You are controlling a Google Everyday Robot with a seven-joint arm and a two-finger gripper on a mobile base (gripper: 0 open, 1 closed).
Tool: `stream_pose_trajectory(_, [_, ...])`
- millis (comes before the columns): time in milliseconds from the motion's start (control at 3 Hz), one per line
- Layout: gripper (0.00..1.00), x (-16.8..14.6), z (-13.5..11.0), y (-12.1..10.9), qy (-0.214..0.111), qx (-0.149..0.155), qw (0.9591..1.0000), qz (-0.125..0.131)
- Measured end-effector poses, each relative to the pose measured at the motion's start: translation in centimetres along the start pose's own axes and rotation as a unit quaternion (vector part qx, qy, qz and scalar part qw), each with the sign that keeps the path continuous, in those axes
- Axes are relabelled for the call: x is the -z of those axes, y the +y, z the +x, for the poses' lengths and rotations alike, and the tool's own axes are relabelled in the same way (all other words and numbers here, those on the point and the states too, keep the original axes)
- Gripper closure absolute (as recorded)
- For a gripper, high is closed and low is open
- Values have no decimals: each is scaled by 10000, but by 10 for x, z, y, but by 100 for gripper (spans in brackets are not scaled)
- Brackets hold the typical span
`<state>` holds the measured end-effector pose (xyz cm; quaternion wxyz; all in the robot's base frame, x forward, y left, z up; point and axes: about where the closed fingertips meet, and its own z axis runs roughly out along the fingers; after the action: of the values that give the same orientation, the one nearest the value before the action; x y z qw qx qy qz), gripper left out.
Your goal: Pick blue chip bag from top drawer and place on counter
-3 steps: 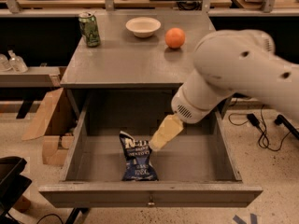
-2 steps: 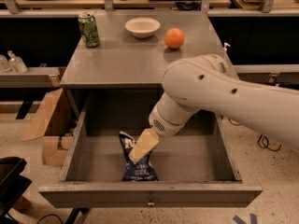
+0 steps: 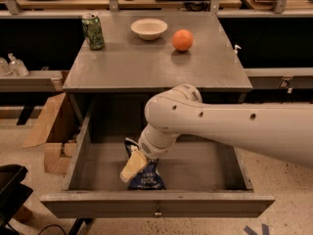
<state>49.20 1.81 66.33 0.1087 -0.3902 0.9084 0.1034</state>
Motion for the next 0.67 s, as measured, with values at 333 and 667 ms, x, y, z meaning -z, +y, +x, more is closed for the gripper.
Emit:
stream_pose_trajectory(333, [15,-37,-3,-1,89,-89,9999,18])
stream_pose_trajectory(667, [37,-59,-3,0,223,-94,9997,90])
